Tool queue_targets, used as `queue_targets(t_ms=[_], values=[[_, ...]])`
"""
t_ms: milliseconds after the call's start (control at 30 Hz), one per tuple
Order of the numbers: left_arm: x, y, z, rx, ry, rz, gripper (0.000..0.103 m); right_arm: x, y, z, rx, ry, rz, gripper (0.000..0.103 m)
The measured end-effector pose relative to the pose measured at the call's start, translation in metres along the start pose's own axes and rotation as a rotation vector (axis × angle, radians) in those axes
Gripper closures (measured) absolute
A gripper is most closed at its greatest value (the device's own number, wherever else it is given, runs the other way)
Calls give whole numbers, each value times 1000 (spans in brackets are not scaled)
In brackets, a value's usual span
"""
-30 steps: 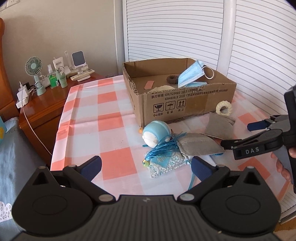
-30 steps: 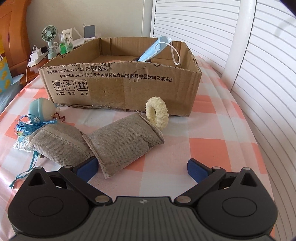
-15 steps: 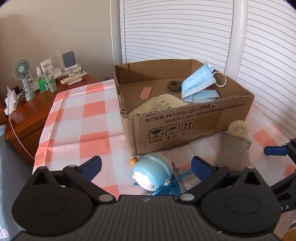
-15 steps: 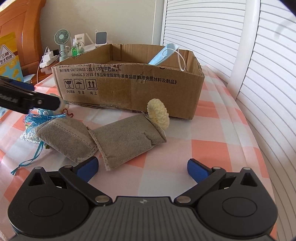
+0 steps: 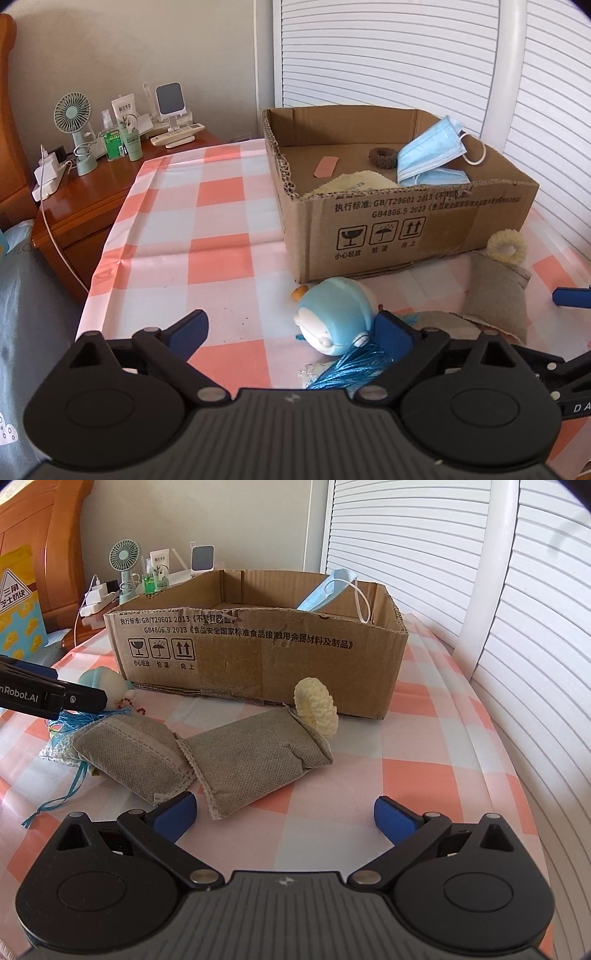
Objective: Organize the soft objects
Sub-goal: 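Close the left gripper on the light blue ball toy while the right gripper closes on the grey sachet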
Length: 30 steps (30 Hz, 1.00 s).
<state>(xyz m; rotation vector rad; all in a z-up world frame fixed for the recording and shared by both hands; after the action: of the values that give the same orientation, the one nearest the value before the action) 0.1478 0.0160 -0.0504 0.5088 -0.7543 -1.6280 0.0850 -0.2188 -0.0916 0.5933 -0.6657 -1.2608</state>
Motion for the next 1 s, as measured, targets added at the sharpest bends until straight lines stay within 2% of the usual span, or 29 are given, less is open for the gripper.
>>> queue_targets(t_ms=[67,133,233,300,667,733,800,1000], values=[[4,1,-1,3,-18,2,21,0,0,0,1,0,0,0],[9,1,-3,2,-33,3,36,0,0,0,0,1,1,0],[15,2,-6,5,-61,13,49,-1,2,-1,-5,10,7,0],[18,1,-8,4,-69,18,55,-1,5,-3,-9,22,12,0],[14,1,-14,-7,-77,34,56,-7,24,-23,9,100,74,2],[13,1,-14,-7,-81,37,56,-6,28,-22,13,125,90,10],[11,2,-14,-7,-85,42,56,-6,30,-19,15,140,104,24],[12,2,-15,-5,-82,38,57,-3,27,-11,15,118,88,42]])
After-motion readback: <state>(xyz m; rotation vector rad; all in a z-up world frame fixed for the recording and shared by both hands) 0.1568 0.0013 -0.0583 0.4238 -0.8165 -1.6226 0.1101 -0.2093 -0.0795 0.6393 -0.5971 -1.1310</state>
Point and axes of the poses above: each gripper's, at about its wrist camera, not at the fingertips, and z roughly against the way its jaws point, x to its right, y to its top, the point moved 2 cm from there along -z, roughly the way its jaws point, and after that the axes turned 7 degrees about -y, right-handed, at the moved point
